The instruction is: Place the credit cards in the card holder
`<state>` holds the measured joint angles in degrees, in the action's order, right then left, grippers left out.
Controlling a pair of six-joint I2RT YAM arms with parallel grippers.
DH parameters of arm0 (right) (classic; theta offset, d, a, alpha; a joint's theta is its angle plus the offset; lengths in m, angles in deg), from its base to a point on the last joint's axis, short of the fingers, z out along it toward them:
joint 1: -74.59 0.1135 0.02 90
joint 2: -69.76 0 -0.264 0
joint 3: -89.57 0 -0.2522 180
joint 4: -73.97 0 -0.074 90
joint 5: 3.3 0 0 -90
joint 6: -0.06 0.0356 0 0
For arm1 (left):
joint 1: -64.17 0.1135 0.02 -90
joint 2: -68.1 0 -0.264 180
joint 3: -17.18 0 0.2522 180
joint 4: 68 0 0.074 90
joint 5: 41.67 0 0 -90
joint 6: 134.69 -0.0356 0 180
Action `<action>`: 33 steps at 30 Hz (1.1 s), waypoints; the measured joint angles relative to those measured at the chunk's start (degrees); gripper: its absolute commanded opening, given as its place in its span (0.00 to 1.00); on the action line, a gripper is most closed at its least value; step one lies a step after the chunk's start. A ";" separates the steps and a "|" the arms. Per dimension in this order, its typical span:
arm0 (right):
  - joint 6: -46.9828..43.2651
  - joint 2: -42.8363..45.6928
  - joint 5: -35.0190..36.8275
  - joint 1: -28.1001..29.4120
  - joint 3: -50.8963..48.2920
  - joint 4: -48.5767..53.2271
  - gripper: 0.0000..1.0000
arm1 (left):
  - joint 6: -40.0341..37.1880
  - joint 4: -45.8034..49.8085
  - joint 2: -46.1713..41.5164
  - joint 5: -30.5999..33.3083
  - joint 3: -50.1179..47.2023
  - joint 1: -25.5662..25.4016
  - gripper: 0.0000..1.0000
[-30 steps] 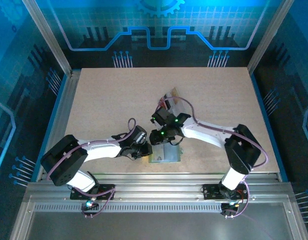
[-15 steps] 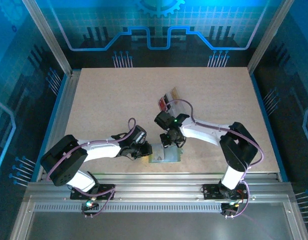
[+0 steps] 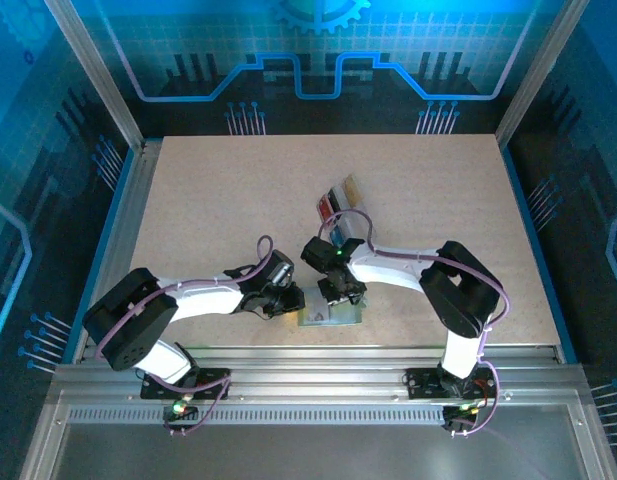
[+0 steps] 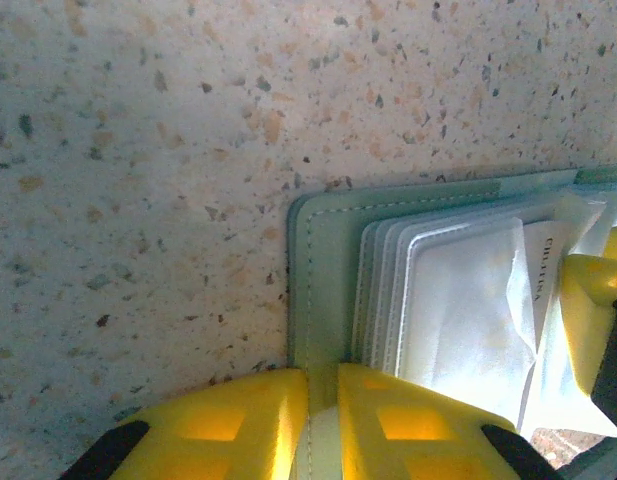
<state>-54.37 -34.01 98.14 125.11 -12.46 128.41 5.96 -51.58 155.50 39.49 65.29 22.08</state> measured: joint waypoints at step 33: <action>2.95 -3.19 -14.16 0.17 6.60 -5.62 0.20 | 4.85 -3.87 1.42 -0.44 -1.18 -0.31 0.18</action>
<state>-51.42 -37.20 83.98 125.29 -5.86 122.80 10.82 -55.45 156.92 39.05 64.10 21.77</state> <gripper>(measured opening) 0.169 0.178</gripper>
